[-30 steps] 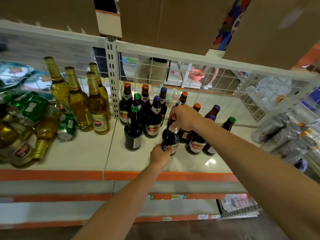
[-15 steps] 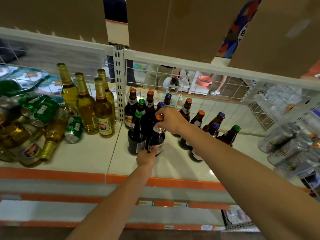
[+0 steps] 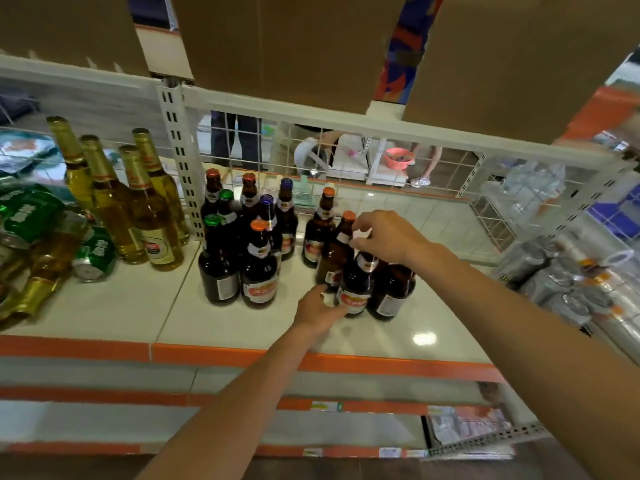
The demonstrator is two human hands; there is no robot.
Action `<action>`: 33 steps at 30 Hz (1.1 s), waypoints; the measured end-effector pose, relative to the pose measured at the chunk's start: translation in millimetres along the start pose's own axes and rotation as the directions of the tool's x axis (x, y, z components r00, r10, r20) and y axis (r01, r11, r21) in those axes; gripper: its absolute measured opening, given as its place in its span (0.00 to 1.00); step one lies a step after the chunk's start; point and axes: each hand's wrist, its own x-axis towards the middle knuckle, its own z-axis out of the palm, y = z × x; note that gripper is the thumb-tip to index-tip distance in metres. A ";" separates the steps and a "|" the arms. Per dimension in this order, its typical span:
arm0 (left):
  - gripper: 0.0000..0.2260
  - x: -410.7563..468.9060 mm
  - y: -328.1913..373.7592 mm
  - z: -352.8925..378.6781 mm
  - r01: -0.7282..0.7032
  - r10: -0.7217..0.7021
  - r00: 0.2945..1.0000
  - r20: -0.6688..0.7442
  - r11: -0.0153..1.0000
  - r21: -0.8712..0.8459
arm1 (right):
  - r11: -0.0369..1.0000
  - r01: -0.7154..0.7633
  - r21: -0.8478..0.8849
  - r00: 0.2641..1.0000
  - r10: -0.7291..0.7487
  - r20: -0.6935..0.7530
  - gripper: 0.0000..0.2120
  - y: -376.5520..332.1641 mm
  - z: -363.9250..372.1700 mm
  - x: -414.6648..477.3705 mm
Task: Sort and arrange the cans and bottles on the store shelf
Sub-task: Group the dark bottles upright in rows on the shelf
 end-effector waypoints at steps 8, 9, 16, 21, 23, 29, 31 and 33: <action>0.25 -0.7 4.1 56.3 -0.097 0.092 0.986 -0.139 0.995 -0.028 | 0.992 0.052 0.118 0.999 -0.053 0.006 0.19 32.9 19.0 -15.1; 0.24 -1.4 3.1 57.6 -0.089 0.083 0.983 -0.165 0.996 -0.027 | 0.991 0.087 0.104 0.996 -0.089 0.016 0.19 30.6 18.1 -15.9; 0.23 -22.9 -21.6 15.1 -0.038 0.056 0.970 -0.236 0.996 0.080 | 0.974 0.219 0.061 0.971 -0.224 0.087 0.19 -15.6 19.8 -19.2; 0.21 -43.1 -41.1 -55.9 -0.040 0.082 0.965 -0.249 0.985 0.170 | 0.946 0.320 0.045 0.938 -0.323 0.123 0.20 -79.1 31.4 -13.1; 0.21 -49.2 -47.7 -83.2 -0.034 0.082 0.956 -0.280 0.985 0.172 | 0.940 0.338 0.054 0.932 -0.342 0.122 0.20 -104.4 38.8 -9.7; 0.18 -62.2 -66.7 -145.5 -0.011 0.072 0.933 -0.351 0.985 0.173 | 0.935 0.334 0.118 0.932 -0.346 0.108 0.17 -173.9 56.5 -1.0; 0.19 -61.3 -70.7 -163.4 -0.005 0.068 0.934 -0.350 0.984 0.176 | 0.938 0.321 0.130 0.938 -0.334 0.094 0.18 -192.3 61.2 2.5; 0.21 -58.0 -73.3 -177.6 -0.005 0.064 0.933 -0.354 0.986 0.166 | 0.944 0.300 0.137 0.947 -0.312 0.078 0.18 -206.9 65.5 6.7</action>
